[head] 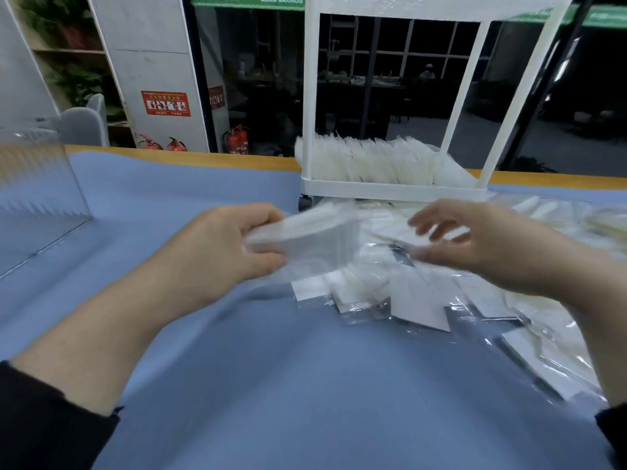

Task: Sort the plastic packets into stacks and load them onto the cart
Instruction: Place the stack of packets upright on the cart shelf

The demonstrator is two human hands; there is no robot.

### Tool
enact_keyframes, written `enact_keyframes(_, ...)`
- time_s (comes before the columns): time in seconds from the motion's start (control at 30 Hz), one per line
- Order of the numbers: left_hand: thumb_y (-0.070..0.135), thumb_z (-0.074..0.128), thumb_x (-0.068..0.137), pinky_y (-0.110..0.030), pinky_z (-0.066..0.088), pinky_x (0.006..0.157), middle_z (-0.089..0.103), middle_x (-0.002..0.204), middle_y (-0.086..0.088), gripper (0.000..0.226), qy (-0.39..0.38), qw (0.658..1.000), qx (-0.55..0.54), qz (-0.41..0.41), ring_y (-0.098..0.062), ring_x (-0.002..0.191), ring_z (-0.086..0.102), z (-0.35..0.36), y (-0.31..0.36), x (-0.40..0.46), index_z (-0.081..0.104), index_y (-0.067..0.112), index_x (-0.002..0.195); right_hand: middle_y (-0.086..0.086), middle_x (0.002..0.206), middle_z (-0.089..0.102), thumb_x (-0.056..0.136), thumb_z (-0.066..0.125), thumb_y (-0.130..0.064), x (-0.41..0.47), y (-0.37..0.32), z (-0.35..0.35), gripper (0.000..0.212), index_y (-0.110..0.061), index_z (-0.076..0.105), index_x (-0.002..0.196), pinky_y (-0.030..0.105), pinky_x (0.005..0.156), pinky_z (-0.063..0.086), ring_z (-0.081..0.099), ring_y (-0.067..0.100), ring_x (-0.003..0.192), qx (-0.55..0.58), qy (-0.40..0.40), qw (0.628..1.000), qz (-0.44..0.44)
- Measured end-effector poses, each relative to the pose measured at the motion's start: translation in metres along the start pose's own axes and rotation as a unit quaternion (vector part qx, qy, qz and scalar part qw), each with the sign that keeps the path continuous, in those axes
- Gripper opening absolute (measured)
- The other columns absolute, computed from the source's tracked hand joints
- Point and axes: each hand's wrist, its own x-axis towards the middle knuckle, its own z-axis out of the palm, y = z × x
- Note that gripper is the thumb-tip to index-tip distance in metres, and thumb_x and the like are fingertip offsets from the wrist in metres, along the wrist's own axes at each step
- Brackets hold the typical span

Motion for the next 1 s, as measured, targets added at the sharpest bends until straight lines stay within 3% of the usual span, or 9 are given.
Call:
enact_keyframes(0.13,0.023,0.073,0.085,-0.015,0.045,0.063,0.066,0.079,0.018,0.023,-0.076,0.991,0.102,-0.043,-0.001,0.073,0.059,0.008,0.000,-0.001,0.065,0.042,0.094,-0.033,0.137,0.038,0.064,0.077,-0.070,-0.011,-0.001,0.005,0.088,-0.058,0.034,0.140,0.028,0.102,0.036,0.044,0.000,0.122,-0.127,-0.199,0.969,0.071)
enact_keyframes(0.27,0.018,0.066,0.084,-0.014,0.044,0.062,0.064,0.082,0.022,0.027,-0.079,0.989,0.111,-0.065,0.000,0.072,0.058,0.007,0.003,-0.002,0.061,0.041,0.095,-0.032,0.158,0.013,0.065,0.076,-0.072,-0.011,-0.007,0.017,0.110,-0.053,0.012,0.152,0.038,0.118,0.027,0.022,0.002,0.146,-0.164,-0.223,0.960,0.048)
enact_keyframes(0.37,0.018,0.066,0.083,-0.018,0.045,0.063,0.066,0.080,0.017,0.026,-0.076,0.990,0.103,-0.061,-0.005,0.071,0.059,0.005,0.002,-0.001,0.060,0.041,0.092,-0.030,0.153,0.025,0.068,0.071,-0.073,-0.009,-0.008,0.022,0.091,-0.053,0.026,0.145,0.043,0.111,0.038,0.036,0.006,0.139,-0.186,-0.205,0.960,0.045)
enact_keyframes(0.47,0.019,0.067,0.085,-0.023,0.047,0.064,0.067,0.080,0.015,0.023,-0.065,0.991,0.102,-0.055,-0.008,0.072,0.059,0.006,0.001,-0.001,0.061,0.040,0.094,-0.022,0.129,0.050,0.076,0.066,-0.059,-0.007,-0.012,0.023,0.052,-0.048,0.046,0.123,0.040,0.094,0.050,0.055,0.010,0.110,-0.214,-0.160,0.963,0.031)
enact_keyframes(0.63,0.019,0.069,0.086,-0.040,0.053,0.079,0.069,0.079,0.008,0.025,-0.044,0.996,0.067,-0.041,-0.018,0.076,0.061,0.005,0.002,-0.001,0.066,0.040,0.099,-0.009,0.098,0.064,0.089,0.059,-0.041,-0.002,-0.020,0.025,0.010,-0.030,0.061,0.091,0.039,0.079,0.054,0.060,0.015,0.086,-0.216,-0.064,0.974,0.015)
enact_keyframes(0.77,0.016,0.072,0.085,-0.031,0.048,0.083,0.071,0.084,0.009,0.026,-0.036,0.999,0.027,-0.009,-0.013,0.081,0.062,0.004,0.002,-0.002,0.069,0.039,0.097,-0.013,0.079,0.068,0.092,0.060,-0.037,-0.004,-0.017,0.008,0.017,-0.029,0.065,0.078,0.027,0.062,0.048,0.058,0.001,0.065,-0.018,0.068,0.997,0.010)
enact_keyframes(0.87,0.007,0.077,0.083,-0.024,0.046,0.088,0.069,0.100,0.012,0.031,-0.035,0.999,-0.021,0.031,-0.011,0.095,0.064,0.006,0.003,-0.002,0.071,0.036,0.092,-0.003,0.071,0.069,0.095,0.063,-0.032,-0.004,-0.013,-0.002,0.019,-0.022,0.067,0.079,0.036,0.062,0.045,0.053,0.015,0.057,0.169,0.192,0.966,-0.038)
enact_keyframes(0.93,0.004,0.079,0.082,-0.014,0.044,0.088,0.063,0.116,0.020,0.035,-0.038,0.996,-0.055,0.051,-0.007,0.107,0.062,0.009,0.005,-0.002,0.073,0.038,0.089,0.006,0.076,0.071,0.095,0.065,-0.026,-0.001,-0.010,0.000,0.015,-0.020,0.070,0.082,0.044,0.073,0.051,0.059,0.028,0.067,0.249,0.189,0.948,-0.060)
enact_keyframes(1.0,0.005,0.080,0.082,-0.012,0.042,0.094,0.054,0.129,0.030,0.036,-0.042,0.995,-0.075,0.061,0.000,0.117,0.058,0.011,0.007,-0.002,0.074,0.040,0.087,0.008,0.081,0.071,0.095,0.064,-0.016,0.000,-0.010,0.007,0.012,-0.017,0.071,0.085,0.044,0.082,0.054,0.062,0.025,0.073,0.301,0.126,0.943,-0.063)
